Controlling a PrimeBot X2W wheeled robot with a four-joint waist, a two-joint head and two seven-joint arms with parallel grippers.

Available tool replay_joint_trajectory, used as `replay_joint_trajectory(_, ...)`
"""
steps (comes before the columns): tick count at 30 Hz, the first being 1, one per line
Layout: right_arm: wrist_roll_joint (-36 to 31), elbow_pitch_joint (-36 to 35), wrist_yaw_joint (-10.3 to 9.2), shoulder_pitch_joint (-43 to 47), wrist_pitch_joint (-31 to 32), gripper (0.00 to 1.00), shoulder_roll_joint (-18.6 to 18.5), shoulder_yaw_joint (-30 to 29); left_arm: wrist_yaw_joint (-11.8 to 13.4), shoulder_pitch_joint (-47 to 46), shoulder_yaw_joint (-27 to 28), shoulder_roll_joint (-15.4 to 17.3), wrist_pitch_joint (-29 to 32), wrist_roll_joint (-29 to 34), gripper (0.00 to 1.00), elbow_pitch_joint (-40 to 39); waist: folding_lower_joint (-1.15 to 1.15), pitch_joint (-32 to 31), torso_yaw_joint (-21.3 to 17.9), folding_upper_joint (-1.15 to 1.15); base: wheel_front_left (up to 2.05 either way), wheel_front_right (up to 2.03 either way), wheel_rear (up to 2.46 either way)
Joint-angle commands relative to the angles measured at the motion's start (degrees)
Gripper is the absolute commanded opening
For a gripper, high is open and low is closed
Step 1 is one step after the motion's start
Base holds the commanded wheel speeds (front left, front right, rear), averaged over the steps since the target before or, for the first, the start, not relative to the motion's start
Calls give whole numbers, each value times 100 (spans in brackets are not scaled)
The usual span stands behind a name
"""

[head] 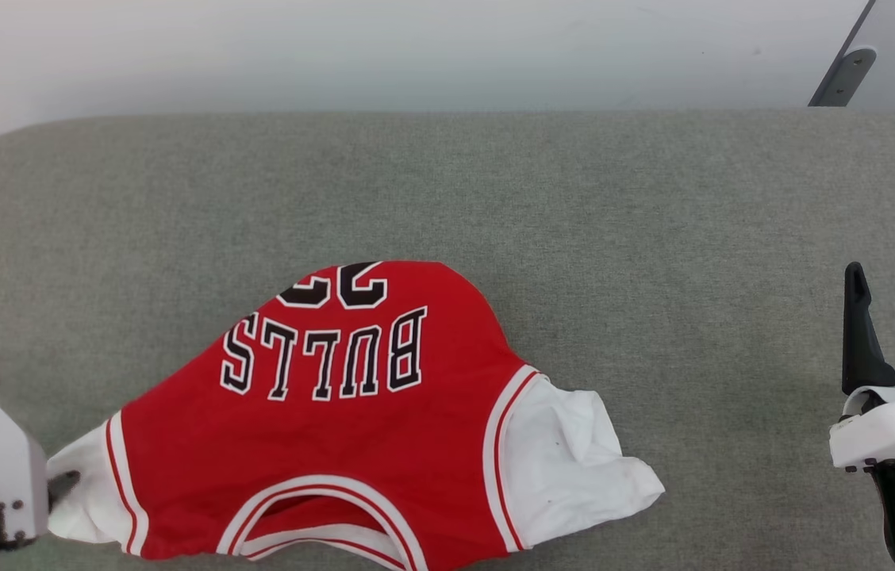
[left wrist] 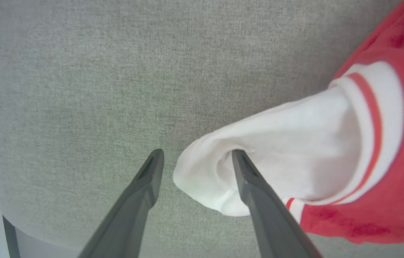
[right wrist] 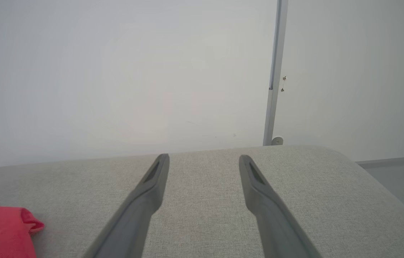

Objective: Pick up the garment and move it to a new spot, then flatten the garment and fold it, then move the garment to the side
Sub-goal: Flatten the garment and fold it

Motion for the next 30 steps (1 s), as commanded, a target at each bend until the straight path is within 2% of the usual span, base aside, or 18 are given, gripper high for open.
replay_joint_trajectory(1, 34, -19, -9, 0, -38, 100, 7, -3, -38, -71, 52, 69, -14, 12, 100, -46, 0, -19, -2, 0, 0, 0, 0)
replay_joint_trajectory(8, 54, -123, -9, 79, -48, 100, 18, 11, 33, 32, 51, 339, 76, 41, 100, -351, 0, -52, 1, 0, 0, 0, 0)
replay_joint_trajectory(17, 96, -313, -9, 141, 19, 100, 34, 99, 122, 281, -53, 376, 223, -25, 100, -337, 0, -36, -104, 0, 0, 0, 0)
replay_joint_trajectory(26, 90, -460, -9, 237, 115, 100, 42, 58, 23, 324, -81, 172, 97, -64, 100, 79, 0, 40, -190, 0, 0, 0, 0)
replay_joint_trajectory(30, 68, -517, -9, 263, 200, 100, 45, 45, -90, 274, -113, -15, 43, -88, 100, 332, 0, 77, -211, 0, 0, 0, 0)
